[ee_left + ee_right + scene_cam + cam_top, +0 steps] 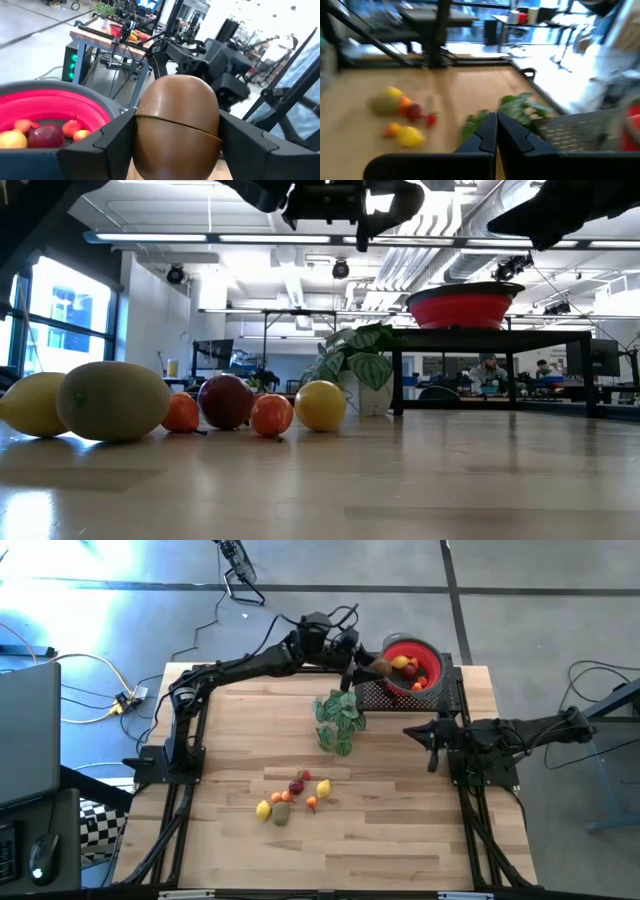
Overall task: Pick & Place Fruit
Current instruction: Put the kiwi into the red colander
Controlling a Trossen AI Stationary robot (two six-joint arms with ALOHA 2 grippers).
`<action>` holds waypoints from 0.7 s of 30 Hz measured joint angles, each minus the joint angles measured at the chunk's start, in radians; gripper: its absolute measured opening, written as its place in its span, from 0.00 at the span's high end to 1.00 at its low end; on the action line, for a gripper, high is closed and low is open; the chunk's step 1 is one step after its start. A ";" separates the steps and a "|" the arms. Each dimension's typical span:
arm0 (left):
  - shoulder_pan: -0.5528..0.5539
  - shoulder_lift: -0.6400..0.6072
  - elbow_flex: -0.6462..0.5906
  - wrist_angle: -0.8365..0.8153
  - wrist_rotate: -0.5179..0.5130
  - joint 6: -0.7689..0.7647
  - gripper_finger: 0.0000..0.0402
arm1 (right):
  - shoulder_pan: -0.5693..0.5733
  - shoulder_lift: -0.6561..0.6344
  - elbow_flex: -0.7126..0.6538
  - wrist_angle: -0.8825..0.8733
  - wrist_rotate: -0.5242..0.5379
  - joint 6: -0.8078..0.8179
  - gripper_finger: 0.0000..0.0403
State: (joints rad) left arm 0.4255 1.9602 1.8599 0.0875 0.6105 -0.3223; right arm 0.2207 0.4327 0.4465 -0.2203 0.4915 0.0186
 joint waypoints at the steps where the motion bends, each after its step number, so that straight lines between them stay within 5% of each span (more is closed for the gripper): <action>1: 0.000 0.000 0.000 0.005 0.000 -0.016 0.40 | 0.000 0.012 0.000 0.013 0.035 -0.045 0.99; 10: 0.000 0.000 0.000 0.054 0.030 -0.191 0.40 | 0.000 0.210 0.000 0.451 0.240 -0.549 0.99; 15: 0.000 0.000 0.000 0.119 0.068 -0.287 0.40 | -0.001 0.303 0.000 0.685 0.440 -0.849 0.99; 21: 0.000 0.000 0.000 0.178 0.110 -0.340 0.40 | 0.000 0.369 0.000 0.869 0.394 -0.937 0.84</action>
State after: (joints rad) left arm 0.4255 1.9602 1.8599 0.2653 0.7201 -0.6627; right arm 0.2203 0.8016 0.4465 0.6489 0.8860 -0.9185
